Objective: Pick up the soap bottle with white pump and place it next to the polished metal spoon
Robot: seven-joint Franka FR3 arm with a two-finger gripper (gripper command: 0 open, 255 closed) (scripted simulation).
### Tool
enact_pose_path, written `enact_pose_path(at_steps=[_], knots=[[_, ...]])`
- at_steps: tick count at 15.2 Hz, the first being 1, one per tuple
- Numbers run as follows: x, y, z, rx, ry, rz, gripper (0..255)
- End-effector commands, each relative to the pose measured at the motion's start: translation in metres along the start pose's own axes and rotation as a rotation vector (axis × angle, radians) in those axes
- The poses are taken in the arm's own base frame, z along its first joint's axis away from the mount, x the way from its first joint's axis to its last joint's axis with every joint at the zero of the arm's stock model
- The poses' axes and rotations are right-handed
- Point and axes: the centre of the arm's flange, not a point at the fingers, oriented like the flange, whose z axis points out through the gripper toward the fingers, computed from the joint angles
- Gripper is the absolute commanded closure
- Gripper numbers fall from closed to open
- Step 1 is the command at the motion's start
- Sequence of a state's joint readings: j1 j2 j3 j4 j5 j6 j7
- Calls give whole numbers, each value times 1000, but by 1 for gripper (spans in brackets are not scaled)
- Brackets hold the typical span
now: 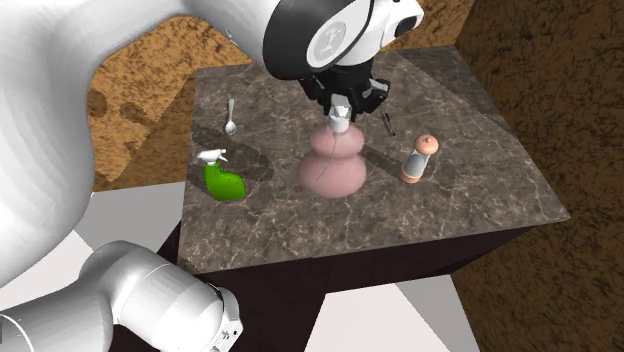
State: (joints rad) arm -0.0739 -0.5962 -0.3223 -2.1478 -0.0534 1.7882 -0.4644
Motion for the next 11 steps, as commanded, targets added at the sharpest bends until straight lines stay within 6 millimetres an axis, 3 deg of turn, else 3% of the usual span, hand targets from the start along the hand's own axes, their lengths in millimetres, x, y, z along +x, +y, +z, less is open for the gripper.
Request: enact_pose_path(at_steps=[1, 11], knots=[[2, 0, -11, 0, 1, 0, 255], [15, -1, -62, 0, 1, 0, 255]])
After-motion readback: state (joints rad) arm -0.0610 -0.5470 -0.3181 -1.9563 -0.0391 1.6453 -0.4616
